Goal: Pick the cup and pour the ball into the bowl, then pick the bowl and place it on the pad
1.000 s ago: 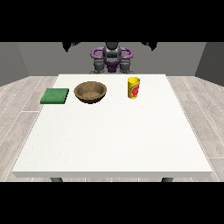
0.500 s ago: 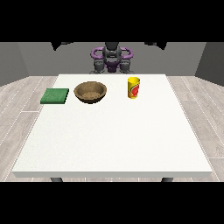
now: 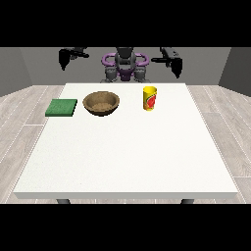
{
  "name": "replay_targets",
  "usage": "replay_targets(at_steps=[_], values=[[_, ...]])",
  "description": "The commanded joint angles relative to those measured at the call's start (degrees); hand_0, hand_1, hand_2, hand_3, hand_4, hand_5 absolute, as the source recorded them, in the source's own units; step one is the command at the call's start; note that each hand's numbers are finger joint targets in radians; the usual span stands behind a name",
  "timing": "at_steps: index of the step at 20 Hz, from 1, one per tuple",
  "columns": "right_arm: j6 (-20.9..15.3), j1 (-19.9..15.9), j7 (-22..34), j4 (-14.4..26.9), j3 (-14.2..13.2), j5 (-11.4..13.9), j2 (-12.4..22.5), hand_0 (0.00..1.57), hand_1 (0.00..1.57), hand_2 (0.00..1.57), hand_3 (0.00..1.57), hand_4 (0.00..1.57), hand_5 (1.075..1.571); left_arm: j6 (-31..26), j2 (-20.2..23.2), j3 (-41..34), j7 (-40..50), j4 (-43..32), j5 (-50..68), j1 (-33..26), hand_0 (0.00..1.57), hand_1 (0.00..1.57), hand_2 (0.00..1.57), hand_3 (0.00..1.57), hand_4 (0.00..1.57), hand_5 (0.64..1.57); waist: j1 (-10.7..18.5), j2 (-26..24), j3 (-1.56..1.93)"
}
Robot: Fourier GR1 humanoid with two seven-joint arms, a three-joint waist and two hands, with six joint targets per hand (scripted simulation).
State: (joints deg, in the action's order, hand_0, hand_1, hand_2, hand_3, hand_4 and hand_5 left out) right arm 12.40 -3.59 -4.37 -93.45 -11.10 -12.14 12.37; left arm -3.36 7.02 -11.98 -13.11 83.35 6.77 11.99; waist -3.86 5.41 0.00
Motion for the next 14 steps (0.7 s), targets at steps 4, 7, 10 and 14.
replay_targets(at_steps=[4, 7, 10, 14], values=[[0.12, -2.79, -5.24, 2.79, 0.46, 2.08, -1.12, 0.0, 0.0, 0.0, 0.0, 0.0, 1.571, 4.34, -3.16, -0.18, -14.23, -12.53, -4.06, 4.26, 0.0, 0.0, 0.0, 0.0, 0.0, 1.519, -2.09, 6.33, -0.02], [-1.22, -0.47, -4.84, 0.06, 2.46, 3.8, -3.08, 0.0, 0.0, 0.0, 0.0, 0.0, 1.571, 4.93, -5.86, 1.44, -20.22, -19.41, -5.71, 1.92, 0.0, 0.0, 0.0, 0.0, 0.0, 1.518, -3.09, 4.06, -0.03], [3.85, -3.5, -6.86, 6.35, -2.46, 0.03, 1.91, 0.0, 0.0, 0.0, 0.0, 0.0, 1.57, 8.92, -6.86, 2.36, -21.69, -22.95, -6.59, 5.72, 0.0, 0.0, 0.0, 0.0, 0.0, 1.53, -3.15, 5.64, -0.01], [4.33, -1.86, -8.15, 5.74, -1.02, 0.74, 0.28, 0.0, 0.0, 0.0, 0.0, 0.0, 1.57, 6.27, -2.37, -2.41, -26.25, -33.02, -4.45, 11.84, 0.0, 0.0, 0.0, 0.0, 0.0, 1.517, -4.41, 6.56, -0.02]])
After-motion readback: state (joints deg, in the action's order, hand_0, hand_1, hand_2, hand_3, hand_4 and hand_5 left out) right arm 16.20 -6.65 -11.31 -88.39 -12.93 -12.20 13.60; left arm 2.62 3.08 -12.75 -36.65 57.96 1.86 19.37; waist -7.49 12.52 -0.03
